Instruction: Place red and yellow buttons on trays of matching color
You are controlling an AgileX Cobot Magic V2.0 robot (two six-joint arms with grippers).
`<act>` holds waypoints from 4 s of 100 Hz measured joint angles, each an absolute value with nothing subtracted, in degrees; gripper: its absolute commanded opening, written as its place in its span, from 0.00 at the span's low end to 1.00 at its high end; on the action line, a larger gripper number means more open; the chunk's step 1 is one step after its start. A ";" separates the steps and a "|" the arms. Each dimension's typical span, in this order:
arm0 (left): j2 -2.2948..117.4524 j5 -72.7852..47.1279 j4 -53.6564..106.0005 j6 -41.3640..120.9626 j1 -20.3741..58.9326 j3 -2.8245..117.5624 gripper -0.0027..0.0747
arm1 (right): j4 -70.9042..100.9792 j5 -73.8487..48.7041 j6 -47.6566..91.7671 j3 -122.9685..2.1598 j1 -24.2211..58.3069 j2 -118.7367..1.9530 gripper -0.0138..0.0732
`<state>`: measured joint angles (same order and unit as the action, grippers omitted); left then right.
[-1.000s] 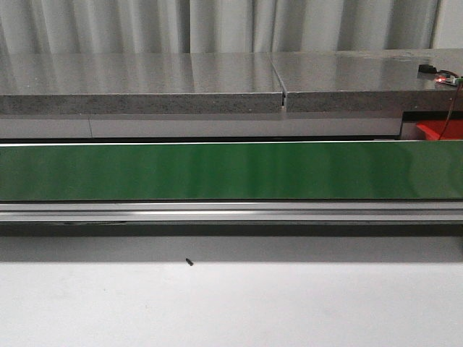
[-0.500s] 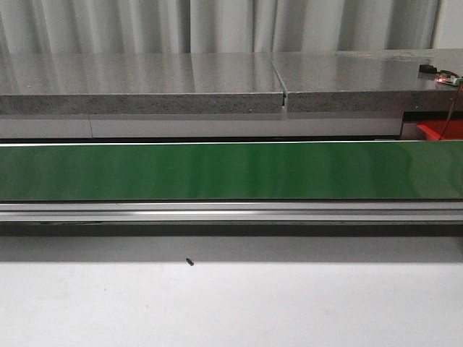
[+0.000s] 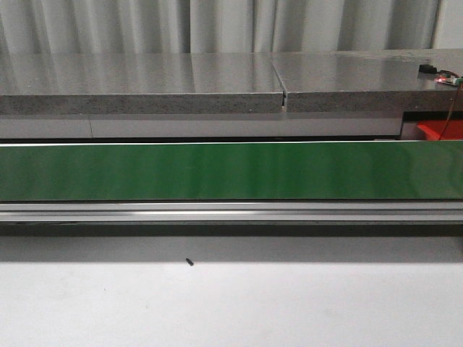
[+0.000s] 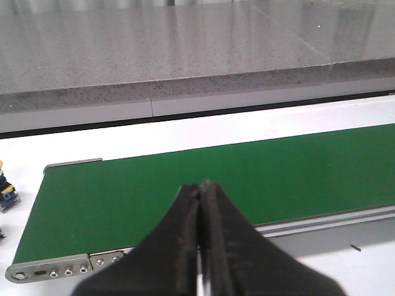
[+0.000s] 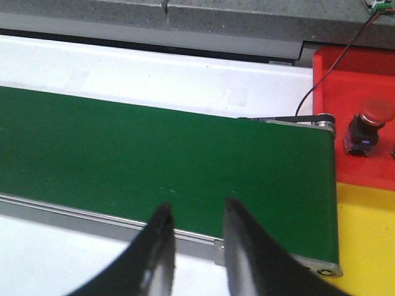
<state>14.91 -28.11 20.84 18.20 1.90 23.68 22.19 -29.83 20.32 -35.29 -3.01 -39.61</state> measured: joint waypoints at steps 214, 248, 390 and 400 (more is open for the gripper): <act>68.31 -28.11 0.00 -8.58 -23.27 49.30 0.86 | 20.28 -30.26 20.55 -34.44 -3.01 -37.42 0.08; 85.18 -27.64 0.00 -8.58 -27.90 55.54 0.86 | 20.28 -30.26 20.55 -34.44 -3.01 -37.42 0.08; 105.33 -21.88 -0.54 -7.68 -27.92 62.38 0.57 | 20.28 -30.26 20.55 -34.44 -3.01 -37.42 0.08; 105.33 -21.43 -0.54 -7.68 -27.92 62.38 0.38 | 20.28 -30.26 20.55 -34.44 -3.01 -37.42 0.08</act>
